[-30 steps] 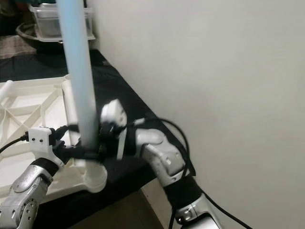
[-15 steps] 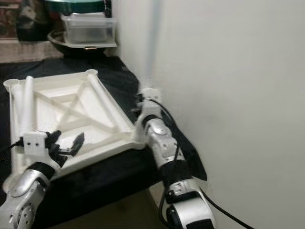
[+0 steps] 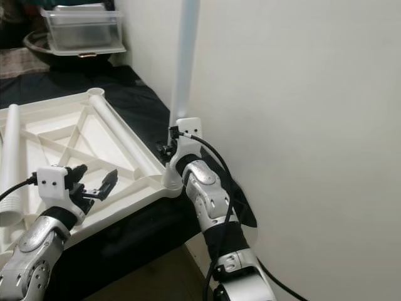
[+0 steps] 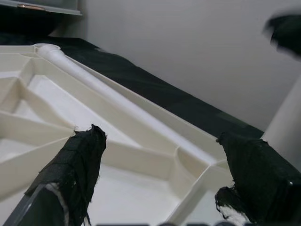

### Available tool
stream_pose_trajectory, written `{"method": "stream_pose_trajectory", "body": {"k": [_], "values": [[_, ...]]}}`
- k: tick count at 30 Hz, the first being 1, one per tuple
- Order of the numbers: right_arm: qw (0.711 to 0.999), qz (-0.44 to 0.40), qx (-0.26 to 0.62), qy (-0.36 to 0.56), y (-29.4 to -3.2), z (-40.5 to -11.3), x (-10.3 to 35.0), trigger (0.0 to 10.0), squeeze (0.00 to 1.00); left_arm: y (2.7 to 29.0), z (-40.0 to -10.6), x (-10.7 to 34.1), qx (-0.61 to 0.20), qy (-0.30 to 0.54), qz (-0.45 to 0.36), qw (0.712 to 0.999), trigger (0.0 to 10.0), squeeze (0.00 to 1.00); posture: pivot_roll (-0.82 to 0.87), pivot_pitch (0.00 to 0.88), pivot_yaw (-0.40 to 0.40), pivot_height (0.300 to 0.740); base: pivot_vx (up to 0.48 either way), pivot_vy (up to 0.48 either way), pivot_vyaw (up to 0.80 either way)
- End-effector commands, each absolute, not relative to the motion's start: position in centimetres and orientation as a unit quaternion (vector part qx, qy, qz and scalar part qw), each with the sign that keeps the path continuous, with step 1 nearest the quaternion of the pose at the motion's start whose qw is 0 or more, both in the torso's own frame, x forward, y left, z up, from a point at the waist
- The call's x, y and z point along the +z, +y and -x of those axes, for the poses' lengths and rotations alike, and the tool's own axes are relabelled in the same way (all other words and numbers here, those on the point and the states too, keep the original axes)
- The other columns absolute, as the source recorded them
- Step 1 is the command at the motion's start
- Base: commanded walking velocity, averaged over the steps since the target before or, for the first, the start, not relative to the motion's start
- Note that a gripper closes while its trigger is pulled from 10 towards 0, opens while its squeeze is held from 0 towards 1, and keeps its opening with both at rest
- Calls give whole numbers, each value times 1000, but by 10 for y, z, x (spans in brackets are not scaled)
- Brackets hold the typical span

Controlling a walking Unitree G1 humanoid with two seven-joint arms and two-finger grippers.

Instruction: Building children table

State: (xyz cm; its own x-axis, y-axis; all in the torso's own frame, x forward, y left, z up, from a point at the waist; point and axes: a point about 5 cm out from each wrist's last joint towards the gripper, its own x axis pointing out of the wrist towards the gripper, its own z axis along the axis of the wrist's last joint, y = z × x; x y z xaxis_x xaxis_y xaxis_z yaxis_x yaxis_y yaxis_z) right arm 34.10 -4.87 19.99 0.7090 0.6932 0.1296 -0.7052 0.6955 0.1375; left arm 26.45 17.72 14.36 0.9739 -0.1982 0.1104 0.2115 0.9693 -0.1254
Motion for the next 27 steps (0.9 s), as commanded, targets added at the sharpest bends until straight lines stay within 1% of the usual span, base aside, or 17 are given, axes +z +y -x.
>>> {"method": "stream_pose_trajectory", "body": {"k": [1, 2, 3, 5, 11, 12, 13, 14, 15, 16, 17, 18, 19, 20, 21, 22, 27], "values": [[829, -77, 550, -69, -21, -310, 220, 10000, 0, 176, -265, 140, -104, -44, 70, 991, 10000, 0, 113, 0, -126, 740, 0, 0, 0], [829, -77, 550, -69, -21, -310, 220, 10000, 0, 176, -265, 140, -104, -44, 70, 991, 10000, 0, 113, 0, -126, 740, 0, 0, 0], [783, -52, 615, -74, -19, -295, 221, 10000, 0, 176, -265, 140, -104, -45, 70, 991, 10000, 0, 113, 0, -126, 740, 0, 0, 0], [728, -12, 681, -69, -15, -278, 213, 10000, 0, 176, -265, 141, -104, -46, 70, 991, 10000, 0, 115, 0, -127, 740, 0, 0, 0], [722, -3, 689, -59, -11, -277, 205, 10000, 0, 175, -265, 141, -103, -46, 70, 991, 10000, 0, 127, 0, -134, 740, 0, 0, 0], [756, 11, 653, -42, -7, -290, 194, 0, 0, 176, -265, 141, -102, -46, 69, 991, 10000, 0, 138, 0, -139, 740, 0, 0, 0], [756, 11, 653, -42, -7, -290, 194, 0, 0, 176, -265, 141, -102, -46, 69, 991, 10000, 0, 138, 0, -139, 740, 0, 0, 0], [789, 23, 614, -27, -5, -301, 187, 0, 0, 176, -265, 141, -100, -46, 69, 991, 10000, 0, 138, 0, -139, 740, 0, 0, 0], [847, 27, 530, -1, -6, -321, 180, 0, 0, 176, -264, 141, -99, -46, 69, 992, 10000, 0, 136, 0, -138, 740, 0, 0, 0], [847, 27, 530, -1, -6, -321, 180, 0, 0, 176, -264, 141, -99, -46, 69, 992, 10000, 0, 136, 0, -138, 740, 0, 0, 0], [952, -7, 300, 52, -31, -359, 170, 0, 0, 177, -263, 141, -98, -46, 69, 992, 10000, 0, 133, 0, -136, 740, 0, 0, 0], [952, -7, 300, 52, -31, -359, 170, 0, 0, 177, -263, 141, -98, -46, 69, 992, 10000, 0, 133, 0, -136, 740, 0, 0, 0], [978, -26, 194, 79, -50, -368, 163, 0, 0, 177, -263, 141, -98, -46, 70, 992, 10000, 0, 134, 0, -134, 740, 0, 0, 0], [987, -36, 123, 96, -66, -371, 157, 0, 0, 177, -263, 141, -98, -46, 70, 992, 10000, 0, 134, 0, -134, 740, 0, 0, 0], [987, -36, 123, 96, -66, -371, 157, 0, 0, 177, -263, 141, -98, -46, 70, 992, 10000, 0, 134, 0, -134, 740, 0, 0, 0], [991, -36, 74, 103, -77, -370, 152, 0, 0, 176, -263, 141, -99, -45, 69, 992, 10000, 0, 133, 0, -133, 740, 0, 0, 0], [991, -24, 62, 118, -77, -359, 143, 0, 0, 176, -263, 141, -101, -44, 70, 991, 10000, 0, 125, 0, -125, 740, 0, 0, 0]]}}
